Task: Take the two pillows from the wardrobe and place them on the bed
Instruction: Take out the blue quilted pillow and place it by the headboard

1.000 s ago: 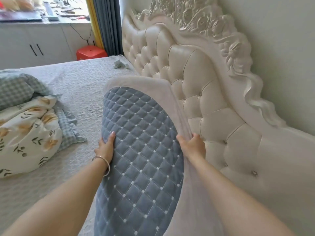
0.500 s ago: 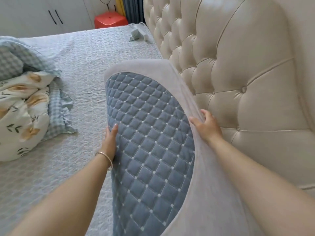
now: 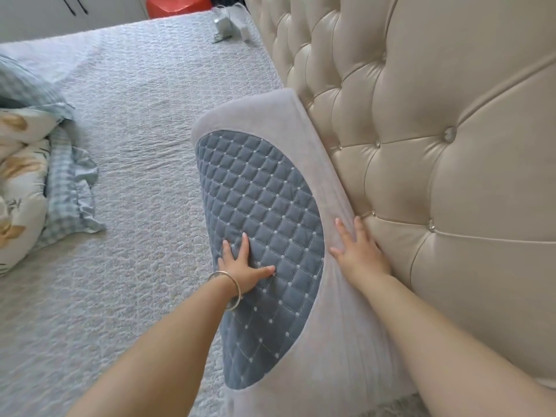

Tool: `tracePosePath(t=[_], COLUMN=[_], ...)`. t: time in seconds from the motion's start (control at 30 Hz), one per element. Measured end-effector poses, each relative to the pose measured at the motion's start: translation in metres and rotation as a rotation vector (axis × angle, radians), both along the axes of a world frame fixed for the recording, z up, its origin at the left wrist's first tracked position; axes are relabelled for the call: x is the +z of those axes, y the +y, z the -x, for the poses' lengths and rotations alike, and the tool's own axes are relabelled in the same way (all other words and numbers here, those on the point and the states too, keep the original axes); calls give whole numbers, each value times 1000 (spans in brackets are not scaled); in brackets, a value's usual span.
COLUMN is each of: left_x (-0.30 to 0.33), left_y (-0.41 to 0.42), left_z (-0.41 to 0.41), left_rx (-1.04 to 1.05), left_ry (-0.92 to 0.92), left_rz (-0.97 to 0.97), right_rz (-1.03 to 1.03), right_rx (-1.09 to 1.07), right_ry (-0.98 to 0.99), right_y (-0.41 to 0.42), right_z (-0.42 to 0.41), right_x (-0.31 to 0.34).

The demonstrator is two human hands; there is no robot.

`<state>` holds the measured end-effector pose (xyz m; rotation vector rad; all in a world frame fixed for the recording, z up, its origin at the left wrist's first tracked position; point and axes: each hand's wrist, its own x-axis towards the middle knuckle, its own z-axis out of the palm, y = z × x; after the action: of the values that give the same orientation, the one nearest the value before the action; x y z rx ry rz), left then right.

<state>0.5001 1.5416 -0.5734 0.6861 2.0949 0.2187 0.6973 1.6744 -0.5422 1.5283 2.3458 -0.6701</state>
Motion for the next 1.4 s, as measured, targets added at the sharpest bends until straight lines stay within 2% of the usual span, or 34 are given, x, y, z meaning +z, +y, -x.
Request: tracePosePath(t=[0.13,0.27,0.33,0.43,0.53,0.83,0.97,1.07,1.23,1.4], left_x=[10,32,48,76,106,186,214,238,283,339], left_y=[5,-1,-9,-25,-47,-104,-158,-206,-302,-363], left_z=[2,-2,-6,-13,-25,-7,25,41,45,50], left_rx=[12,-112,-203,-140,-95,-282,-287,-348,-330,-446], left_ry=[-8,-54,26,181,203,273,288,293,160,110], left_rz=[8,48,29,-108,-172,-274,-327,-401,-492,-610], right_rz=[4,-154,-227,-251,-248,-298,-308,-332,-235,-290], right_rx=[-14,-16,-55,-128,-149,-218,-271,-393,-550,-672], right_ry=[-65,-85,-16,80,110,151,183,186,125,235], right_y=[-2,-17,-29,-55,-83,-158,-228,-297,-423,-494], right_z=[5,5,6,8,7,21,38,43,46,62], right_x=[9,27,41,66,86,156,175,193,232,289])
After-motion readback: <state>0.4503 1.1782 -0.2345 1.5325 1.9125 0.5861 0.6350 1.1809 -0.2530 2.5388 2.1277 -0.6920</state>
